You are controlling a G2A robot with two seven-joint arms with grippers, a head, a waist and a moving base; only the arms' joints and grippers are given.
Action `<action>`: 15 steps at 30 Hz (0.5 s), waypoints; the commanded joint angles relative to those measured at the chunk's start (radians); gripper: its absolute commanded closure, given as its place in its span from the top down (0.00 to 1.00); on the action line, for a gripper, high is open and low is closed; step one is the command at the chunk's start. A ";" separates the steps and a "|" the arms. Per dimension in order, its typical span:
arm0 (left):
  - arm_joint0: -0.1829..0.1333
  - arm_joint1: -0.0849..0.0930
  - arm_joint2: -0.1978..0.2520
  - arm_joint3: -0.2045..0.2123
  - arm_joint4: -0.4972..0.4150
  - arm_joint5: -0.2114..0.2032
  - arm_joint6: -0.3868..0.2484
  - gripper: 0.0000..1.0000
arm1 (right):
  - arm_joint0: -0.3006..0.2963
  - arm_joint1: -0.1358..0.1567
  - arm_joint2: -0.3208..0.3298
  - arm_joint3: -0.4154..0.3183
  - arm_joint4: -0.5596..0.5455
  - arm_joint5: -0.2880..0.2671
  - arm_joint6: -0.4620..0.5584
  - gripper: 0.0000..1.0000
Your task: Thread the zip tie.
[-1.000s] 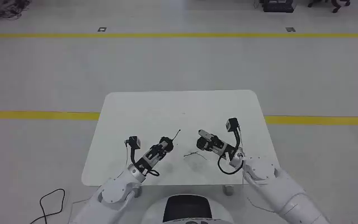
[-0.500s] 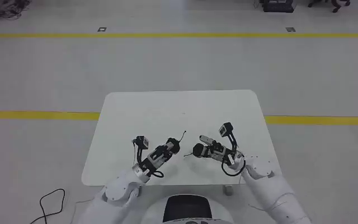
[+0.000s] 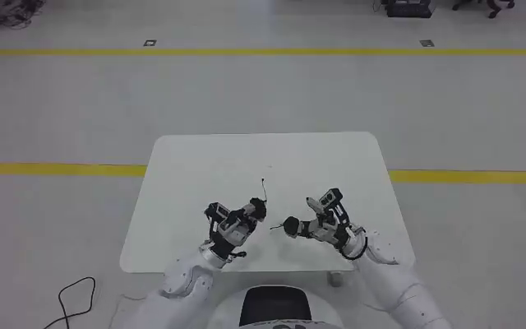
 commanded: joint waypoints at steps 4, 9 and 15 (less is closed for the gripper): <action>-0.023 -0.023 0.038 0.057 -0.094 0.000 -0.077 0.00 | 0.030 -0.021 -0.035 0.089 0.132 0.001 0.096 1.00; -0.037 -0.032 0.053 0.074 -0.078 0.000 -0.105 0.00 | 0.039 -0.027 -0.049 0.107 0.154 0.005 0.123 1.00; -0.037 -0.035 0.063 0.070 -0.127 0.018 -0.102 0.00 | 0.037 -0.028 -0.051 0.099 0.149 0.019 0.101 1.00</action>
